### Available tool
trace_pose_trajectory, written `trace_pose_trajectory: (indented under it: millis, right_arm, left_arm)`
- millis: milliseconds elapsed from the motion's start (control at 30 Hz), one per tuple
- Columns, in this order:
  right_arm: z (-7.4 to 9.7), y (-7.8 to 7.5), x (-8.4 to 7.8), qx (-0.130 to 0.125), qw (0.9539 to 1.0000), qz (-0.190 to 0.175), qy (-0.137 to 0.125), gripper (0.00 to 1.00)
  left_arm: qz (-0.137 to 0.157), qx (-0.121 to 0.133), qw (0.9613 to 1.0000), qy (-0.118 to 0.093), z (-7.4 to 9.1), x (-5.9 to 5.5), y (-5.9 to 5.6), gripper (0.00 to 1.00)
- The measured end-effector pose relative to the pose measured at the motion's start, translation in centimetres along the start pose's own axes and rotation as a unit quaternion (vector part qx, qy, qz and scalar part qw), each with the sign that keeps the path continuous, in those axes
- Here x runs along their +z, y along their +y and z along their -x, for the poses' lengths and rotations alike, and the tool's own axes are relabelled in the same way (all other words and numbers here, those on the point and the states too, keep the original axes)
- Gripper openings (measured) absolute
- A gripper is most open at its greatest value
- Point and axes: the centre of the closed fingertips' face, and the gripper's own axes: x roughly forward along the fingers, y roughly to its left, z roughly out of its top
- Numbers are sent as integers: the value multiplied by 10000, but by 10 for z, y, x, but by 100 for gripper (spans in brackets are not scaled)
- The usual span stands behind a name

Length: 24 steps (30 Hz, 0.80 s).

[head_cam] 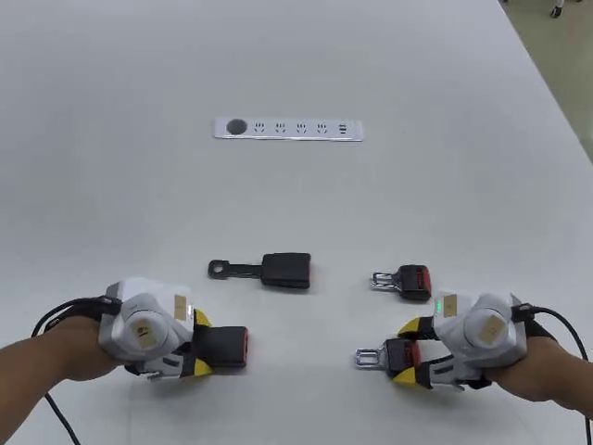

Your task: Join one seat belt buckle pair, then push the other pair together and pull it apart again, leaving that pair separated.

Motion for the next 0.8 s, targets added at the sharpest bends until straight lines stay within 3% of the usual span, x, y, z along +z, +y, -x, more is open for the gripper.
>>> trace_pose_trajectory:
  millis: [333, 800]
  right_arm:
    - [-20, 2, 20, 30, 9999, 99, -106, 35]
    - [-35, 8, 50, 101, 9995, 201, -229, 35]
  left_arm:
    - [-6, -7, 10000, 60, 0, 0, 0, 34]
    - [-8, -20, 9999, 168, -1, -4, 2, 34]
